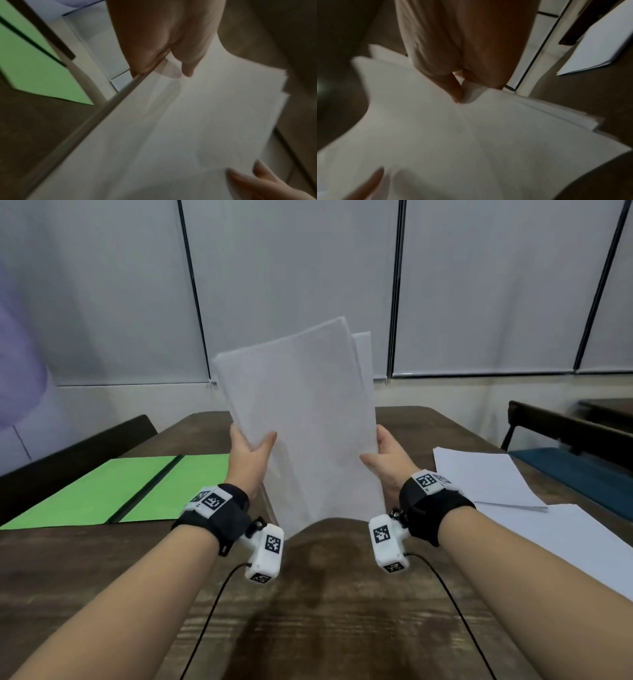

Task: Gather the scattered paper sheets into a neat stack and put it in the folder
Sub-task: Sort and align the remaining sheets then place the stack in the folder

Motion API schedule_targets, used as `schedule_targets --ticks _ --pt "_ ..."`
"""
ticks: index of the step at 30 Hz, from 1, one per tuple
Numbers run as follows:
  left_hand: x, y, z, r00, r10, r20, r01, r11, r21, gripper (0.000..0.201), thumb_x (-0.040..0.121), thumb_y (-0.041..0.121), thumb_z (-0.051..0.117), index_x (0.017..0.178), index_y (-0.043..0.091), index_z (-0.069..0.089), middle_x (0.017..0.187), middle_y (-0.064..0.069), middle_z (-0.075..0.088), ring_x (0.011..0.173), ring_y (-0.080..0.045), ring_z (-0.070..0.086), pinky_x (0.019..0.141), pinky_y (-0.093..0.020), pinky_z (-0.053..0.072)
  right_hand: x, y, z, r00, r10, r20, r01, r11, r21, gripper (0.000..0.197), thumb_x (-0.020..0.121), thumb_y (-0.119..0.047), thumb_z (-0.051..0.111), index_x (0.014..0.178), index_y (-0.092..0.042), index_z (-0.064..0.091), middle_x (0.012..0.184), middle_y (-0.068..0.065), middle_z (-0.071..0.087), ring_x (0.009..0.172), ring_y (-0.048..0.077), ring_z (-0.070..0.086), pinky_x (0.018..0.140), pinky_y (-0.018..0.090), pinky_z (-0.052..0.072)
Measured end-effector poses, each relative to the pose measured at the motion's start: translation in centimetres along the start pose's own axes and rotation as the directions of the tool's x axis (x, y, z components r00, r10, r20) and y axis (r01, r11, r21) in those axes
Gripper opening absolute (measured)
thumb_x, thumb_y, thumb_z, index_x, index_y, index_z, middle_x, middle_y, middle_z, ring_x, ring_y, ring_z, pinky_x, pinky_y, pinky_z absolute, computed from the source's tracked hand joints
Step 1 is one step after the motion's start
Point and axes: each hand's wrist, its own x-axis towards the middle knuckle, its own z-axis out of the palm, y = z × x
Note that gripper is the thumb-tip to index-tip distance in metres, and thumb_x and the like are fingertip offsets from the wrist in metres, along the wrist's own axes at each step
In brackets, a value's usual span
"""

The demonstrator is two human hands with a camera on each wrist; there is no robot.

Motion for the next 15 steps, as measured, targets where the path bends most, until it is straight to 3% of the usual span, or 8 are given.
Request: schedule_targets --ticks 3,5,8,11,13,15 --pt "-0.1 2.4 1.0 0.991 0.128 0.026 -0.13 0.986 0.108 0.068 0.093 0.023 0.061 0.147 0.01 0.022 0.134 0.013 0.037 0.117 0.005 0.037 0.095 -0.006 0.028 1.0 -1.1 1.3 0.999 -0.046 -0.019 0.046 0.999 0.003 0.042 0.087 0.009 0.054 0.113 -0.024 0.053 0.115 0.006 0.066 0.105 0.024 0.065 0.093 0.041 0.052" --pt "0.0 2.1 0.9 0.982 0.18 0.052 -0.185 0.975 0.121 0.07 0.09 0.028 0.063 0.146 0.015 0.024 0.137 0.012 0.042 0.116 0.01 0.04 0.093 -0.003 0.029 1.3 -1.0 1.5 0.999 -0.04 -0.036 0.04 0.999 0.011 0.041 0.085 0.004 0.064 0.117 -0.019 0.052 0.117 0.008 0.066 0.107 0.024 0.065 0.096 0.043 0.051" --pt "-0.1 1.2 0.5 0.987 0.156 0.044 -0.16 0.983 0.096 0.071 0.089 0.029 0.065 0.145 0.019 0.024 0.133 0.014 0.048 0.115 0.006 0.049 0.104 -0.018 0.036 1.5 -0.9 1.3 0.996 -0.031 -0.081 0.033 0.999 0.022 0.044 0.081 -0.004 0.072 0.117 -0.019 0.053 0.117 0.007 0.067 0.106 0.022 0.066 0.097 0.044 0.051" --pt "0.2 1.1 0.0 0.979 0.201 0.032 -0.203 0.975 0.087 0.077 0.084 0.041 0.068 0.145 0.022 0.025 0.139 0.009 0.047 0.126 -0.003 0.048 0.111 -0.033 0.036 1.8 -1.2 1.2 0.994 -0.048 -0.102 0.053 0.997 0.047 0.045 0.079 -0.008 0.075 0.117 -0.019 0.054 0.114 0.003 0.068 0.105 0.019 0.066 0.098 0.042 0.05" --pt "0.6 1.6 -0.2 0.972 0.233 0.028 -0.234 0.967 0.102 0.087 0.08 0.05 0.068 0.148 0.026 0.019 0.148 0.007 0.038 0.135 -0.004 0.039 0.115 -0.037 0.031 2.1 -1.8 1.4 0.99 -0.063 -0.126 0.072 0.995 0.07 0.045 0.079 -0.007 0.075 0.115 -0.019 0.052 0.113 0.004 0.068 0.106 0.02 0.066 0.098 0.042 0.05" --pt "0.9 2.3 -0.2 0.965 0.262 0.021 -0.262 0.958 0.115 0.093 0.082 0.049 0.067 0.151 0.031 0.009 0.157 0.009 0.02 0.142 0.0 0.02 0.12 -0.038 0.02 2.3 -2.5 1.5 0.986 -0.101 -0.134 0.11 0.992 0.061 0.046 0.079 -0.006 0.075 0.115 -0.02 0.05 0.114 0.005 0.066 0.108 0.022 0.065 0.099 0.044 0.049"
